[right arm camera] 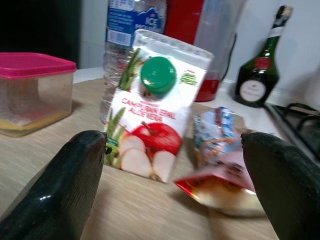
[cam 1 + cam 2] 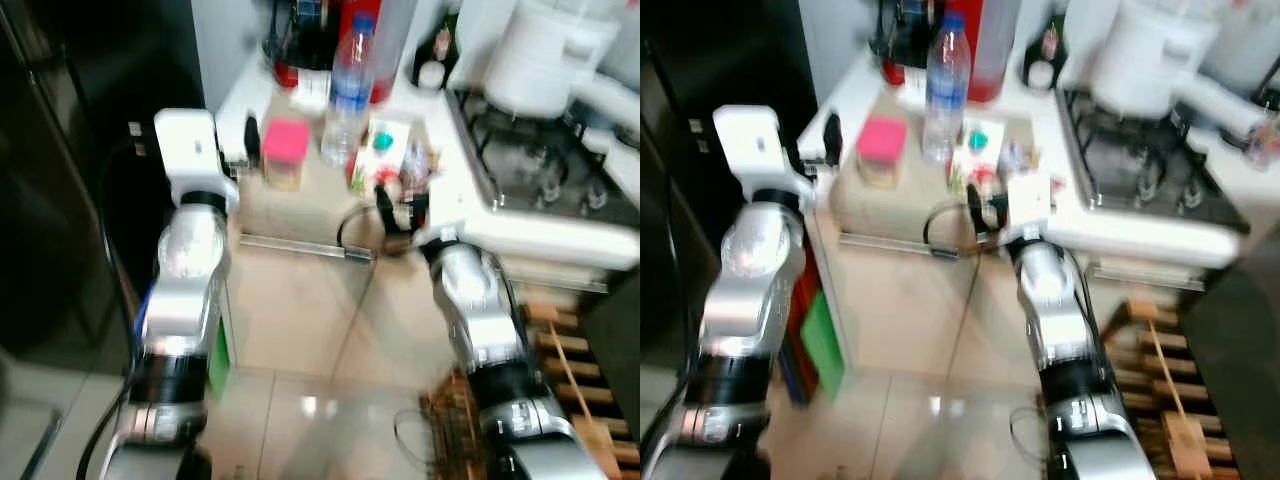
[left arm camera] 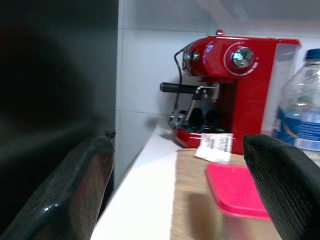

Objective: Restocking fridge

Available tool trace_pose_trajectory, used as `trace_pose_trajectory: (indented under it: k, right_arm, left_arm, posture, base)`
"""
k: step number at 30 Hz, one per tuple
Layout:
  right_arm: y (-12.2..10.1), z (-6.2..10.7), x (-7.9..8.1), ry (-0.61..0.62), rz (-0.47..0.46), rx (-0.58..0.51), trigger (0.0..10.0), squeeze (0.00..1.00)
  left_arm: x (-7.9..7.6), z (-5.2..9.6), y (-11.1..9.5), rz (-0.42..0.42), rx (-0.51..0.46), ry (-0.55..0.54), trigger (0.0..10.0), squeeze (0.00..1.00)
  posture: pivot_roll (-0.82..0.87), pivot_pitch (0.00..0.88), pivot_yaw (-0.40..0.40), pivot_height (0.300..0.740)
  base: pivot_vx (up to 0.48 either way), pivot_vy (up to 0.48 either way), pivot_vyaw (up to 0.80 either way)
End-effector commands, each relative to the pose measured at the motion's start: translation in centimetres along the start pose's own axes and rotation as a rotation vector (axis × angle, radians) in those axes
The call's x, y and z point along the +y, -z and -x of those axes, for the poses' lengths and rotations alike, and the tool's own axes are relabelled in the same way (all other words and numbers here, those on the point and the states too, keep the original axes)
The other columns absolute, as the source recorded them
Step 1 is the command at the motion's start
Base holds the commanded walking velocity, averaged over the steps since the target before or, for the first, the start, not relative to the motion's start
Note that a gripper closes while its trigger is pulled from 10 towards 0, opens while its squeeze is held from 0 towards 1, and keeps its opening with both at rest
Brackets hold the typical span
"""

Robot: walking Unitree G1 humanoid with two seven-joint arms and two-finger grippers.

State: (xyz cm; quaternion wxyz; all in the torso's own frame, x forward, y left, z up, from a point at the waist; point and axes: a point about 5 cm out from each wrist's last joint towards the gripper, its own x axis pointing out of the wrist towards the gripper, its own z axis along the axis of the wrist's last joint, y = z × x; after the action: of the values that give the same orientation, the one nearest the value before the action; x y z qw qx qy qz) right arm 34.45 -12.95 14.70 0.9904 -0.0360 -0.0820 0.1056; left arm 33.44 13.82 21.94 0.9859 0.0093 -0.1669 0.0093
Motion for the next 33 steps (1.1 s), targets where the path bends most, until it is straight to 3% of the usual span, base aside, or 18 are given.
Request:
trace_pose_trajectory:
  k: [1, 7, 13, 17, 20, 27, 31, 33]
  right_arm:
    - [-0.3, 0.2, -0.7, 0.028, 0.004, -0.012, 10.0, 0.0]
    - [-1.0, 1.2, -1.7, 0.085, 0.012, -0.049, 10.0, 0.0]
    - [-1.0, 4.0, -2.5, 0.104, 0.047, -0.041, 10.0, 0.0]
    - [-0.9, 5.8, -2.5, 0.126, 0.044, -0.017, 10.0, 0.0]
    - [-0.9, 7.8, -1.7, 0.116, 0.053, 0.009, 10.0, 0.0]
    - [-0.9, 9.5, -1.3, 0.134, 0.044, 0.038, 10.0, 0.0]
    - [-1.2, 11.3, -1.4, 0.171, 0.045, 0.077, 10.0, 0.0]
    - [-1.3, 11.6, -1.4, 0.177, 0.045, 0.082, 10.0, 0.0]
  left_arm:
    - [-0.9, -0.3, -0.3, 0.003, -0.011, 0.044, 10.0, 0.0]
    - [-0.9, -1.9, 0.4, -0.047, 0.05, 0.132, 10.0, 0.0]
    - [1.5, -4.8, 0.6, -0.046, 0.115, 0.044, 10.0, 0.0]
    - [1.9, -6.2, -0.3, 0.001, 0.109, 0.027, 10.0, 0.0]
    - [1.4, -7.9, -1.6, 0.058, 0.091, 0.058, 10.0, 0.0]
    - [0.6, -8.6, -2.0, 0.087, 0.092, 0.103, 10.0, 0.0]
    - [-1.2, -9.5, -2.0, 0.127, 0.136, 0.165, 10.0, 0.0]
    - [-1.3, -9.6, -1.8, 0.124, 0.15, 0.167, 10.0, 0.0]
  posture:
    - [-0.03, 0.0, -0.058, 0.74]
    - [-0.03, 0.0, -0.044, 0.74]
    - [-0.08, 0.0, -0.024, 0.74]
    - [-0.11, 0.017, -0.011, 0.74]
    - [-0.14, 0.066, 0.011, 0.74]
    - [-0.18, 0.122, 0.034, 0.74]
    - [-0.21, 0.163, 0.061, 0.74]
    - [-0.21, 0.166, 0.062, 0.74]
  base:
    - [0.0, 0.0, 0.0]
    - [0.0, 0.0, 0.0]
    - [0.0, 0.0, 0.0]
    - [0.0, 0.0, 0.0]
    - [0.0, 0.0, 0.0]
    - [0.0, 0.0, 0.0]
    - [0.0, 0.0, 0.0]
    - [0.0, 0.0, 0.0]
